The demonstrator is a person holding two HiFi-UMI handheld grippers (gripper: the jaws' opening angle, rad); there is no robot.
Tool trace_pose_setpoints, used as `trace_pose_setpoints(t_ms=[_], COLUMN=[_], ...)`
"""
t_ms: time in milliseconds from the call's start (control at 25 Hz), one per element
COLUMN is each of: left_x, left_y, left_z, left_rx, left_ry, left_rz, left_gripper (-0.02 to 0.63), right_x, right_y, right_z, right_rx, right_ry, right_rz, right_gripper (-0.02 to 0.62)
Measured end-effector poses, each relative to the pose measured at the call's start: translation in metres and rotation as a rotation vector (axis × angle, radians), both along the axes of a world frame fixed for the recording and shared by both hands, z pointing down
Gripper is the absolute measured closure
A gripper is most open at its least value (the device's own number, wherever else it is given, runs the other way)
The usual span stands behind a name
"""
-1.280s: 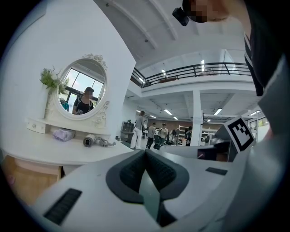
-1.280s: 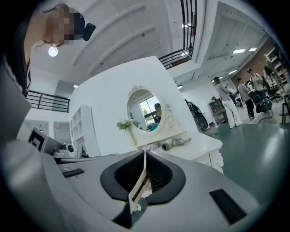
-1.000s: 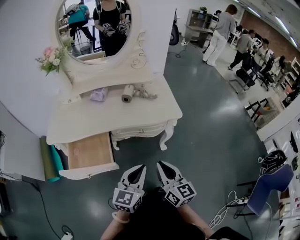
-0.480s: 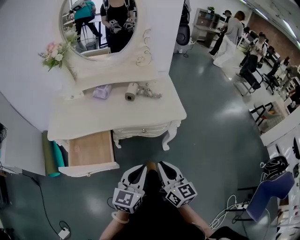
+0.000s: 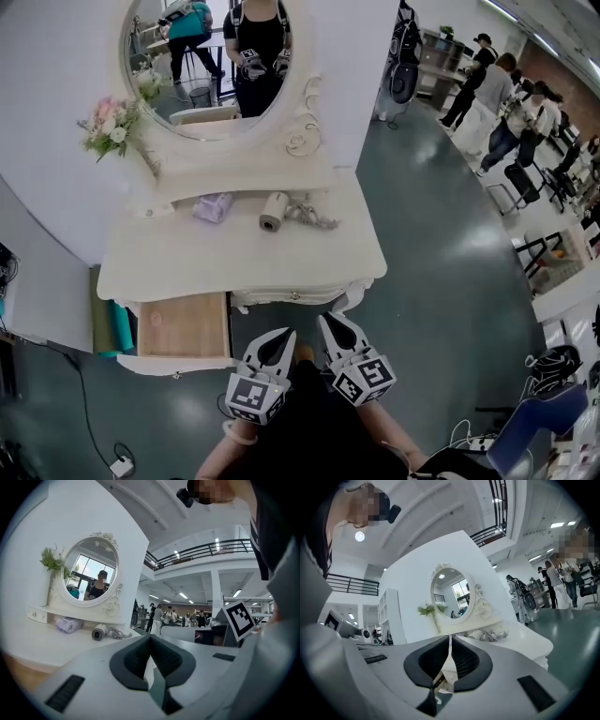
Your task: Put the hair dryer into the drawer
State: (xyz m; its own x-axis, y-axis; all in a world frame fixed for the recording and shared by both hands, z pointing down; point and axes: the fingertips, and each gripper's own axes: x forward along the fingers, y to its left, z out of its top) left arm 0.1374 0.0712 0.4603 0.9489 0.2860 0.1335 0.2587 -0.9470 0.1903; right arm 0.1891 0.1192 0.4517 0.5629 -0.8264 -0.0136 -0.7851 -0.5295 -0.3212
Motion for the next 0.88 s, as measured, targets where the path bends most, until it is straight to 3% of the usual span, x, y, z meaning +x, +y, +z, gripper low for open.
trace_pose_setpoints(t_ms=[760, 880], left_x=[0.141, 0.161], left_y=[-0.040, -0.047], left_z=[0.007, 0.012], left_rx=[-0.044, -0.055], left_ry=[-0.036, -0.048], left_rz=[-0.097, -0.114], left_gripper=[0.588, 0.588], right_x=[0.149, 0.171], right_y=[-0.048, -0.059], right_z=[0.015, 0.022], right_rx=[-0.091, -0.141], right_ry=[-0.034, -0.027], right_rz=[-0.152, -0.202], right_gripper=[0.568, 0.529])
